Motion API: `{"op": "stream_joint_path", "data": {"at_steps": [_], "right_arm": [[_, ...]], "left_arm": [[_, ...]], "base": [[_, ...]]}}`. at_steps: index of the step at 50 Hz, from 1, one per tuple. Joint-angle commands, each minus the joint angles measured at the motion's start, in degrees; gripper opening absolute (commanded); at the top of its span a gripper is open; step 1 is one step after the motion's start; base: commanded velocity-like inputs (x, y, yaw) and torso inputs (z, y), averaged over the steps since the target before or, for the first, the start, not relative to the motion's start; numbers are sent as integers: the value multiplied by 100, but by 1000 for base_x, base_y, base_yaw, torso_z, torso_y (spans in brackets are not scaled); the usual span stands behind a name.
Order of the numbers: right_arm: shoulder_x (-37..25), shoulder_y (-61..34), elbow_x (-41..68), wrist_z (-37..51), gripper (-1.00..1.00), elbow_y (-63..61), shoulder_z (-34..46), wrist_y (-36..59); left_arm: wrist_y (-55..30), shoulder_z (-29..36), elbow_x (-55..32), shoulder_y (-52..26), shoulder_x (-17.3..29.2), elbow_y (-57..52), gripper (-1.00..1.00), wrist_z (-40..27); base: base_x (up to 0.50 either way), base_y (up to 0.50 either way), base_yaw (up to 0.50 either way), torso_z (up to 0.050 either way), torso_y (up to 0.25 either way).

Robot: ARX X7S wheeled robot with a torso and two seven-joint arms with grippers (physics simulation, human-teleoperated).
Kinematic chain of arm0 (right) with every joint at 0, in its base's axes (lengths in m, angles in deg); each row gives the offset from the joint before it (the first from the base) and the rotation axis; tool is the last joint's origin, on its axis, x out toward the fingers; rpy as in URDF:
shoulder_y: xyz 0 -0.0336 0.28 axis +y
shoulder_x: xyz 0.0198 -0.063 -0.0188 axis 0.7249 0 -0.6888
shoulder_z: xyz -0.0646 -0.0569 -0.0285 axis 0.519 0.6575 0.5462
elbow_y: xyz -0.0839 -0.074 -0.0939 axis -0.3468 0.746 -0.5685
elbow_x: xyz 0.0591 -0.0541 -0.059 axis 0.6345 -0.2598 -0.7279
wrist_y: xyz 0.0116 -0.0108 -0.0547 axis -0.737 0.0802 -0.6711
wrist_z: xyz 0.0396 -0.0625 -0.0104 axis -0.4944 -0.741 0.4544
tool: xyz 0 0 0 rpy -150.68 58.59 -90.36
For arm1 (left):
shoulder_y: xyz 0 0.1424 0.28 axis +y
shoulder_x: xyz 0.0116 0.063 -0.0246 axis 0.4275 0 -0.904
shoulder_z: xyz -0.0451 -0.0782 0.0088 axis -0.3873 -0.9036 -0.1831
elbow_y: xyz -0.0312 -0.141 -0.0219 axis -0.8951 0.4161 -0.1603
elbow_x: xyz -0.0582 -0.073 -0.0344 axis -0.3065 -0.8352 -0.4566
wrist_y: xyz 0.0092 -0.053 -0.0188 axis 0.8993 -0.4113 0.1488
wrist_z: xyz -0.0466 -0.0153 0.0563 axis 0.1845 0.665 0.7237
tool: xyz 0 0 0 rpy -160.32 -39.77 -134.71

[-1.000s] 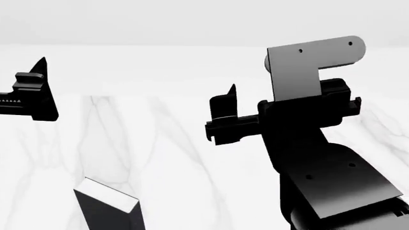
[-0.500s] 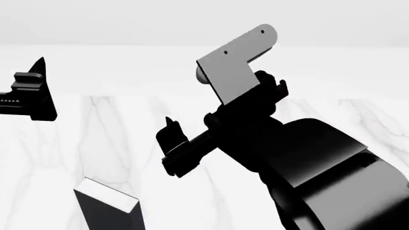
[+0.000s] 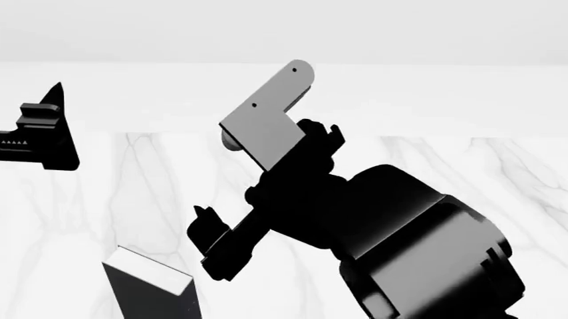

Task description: Pick up the book on the left and place it on top of the shelf.

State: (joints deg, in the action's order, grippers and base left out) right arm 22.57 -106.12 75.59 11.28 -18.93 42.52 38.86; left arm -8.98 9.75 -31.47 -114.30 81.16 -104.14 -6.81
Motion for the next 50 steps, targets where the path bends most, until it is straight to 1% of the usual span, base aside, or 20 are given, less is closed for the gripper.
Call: {"op": "stream_joint_path", "data": {"at_steps": [1, 17, 30, 50], "right_arm": [[136, -6, -121, -184, 100, 400, 355, -348], [407, 132, -285, -222, 100, 915, 706, -679], [491, 237, -366, -234, 100, 1089, 935, -812], [518, 366, -287, -238, 100, 925, 1064, -798]], "left_arm": [[26, 3, -35, 8, 15, 30, 100, -23], [59, 8, -99, 4, 33, 62, 100, -42], [111, 16, -130, 32, 51, 101, 100, -64], [137, 5, -200, 51, 77, 113, 100, -110]], "base": [[0, 0, 0, 0, 0], [0, 0, 0, 0, 0], [0, 0, 0, 0, 0], [0, 0, 0, 0, 0]]}}
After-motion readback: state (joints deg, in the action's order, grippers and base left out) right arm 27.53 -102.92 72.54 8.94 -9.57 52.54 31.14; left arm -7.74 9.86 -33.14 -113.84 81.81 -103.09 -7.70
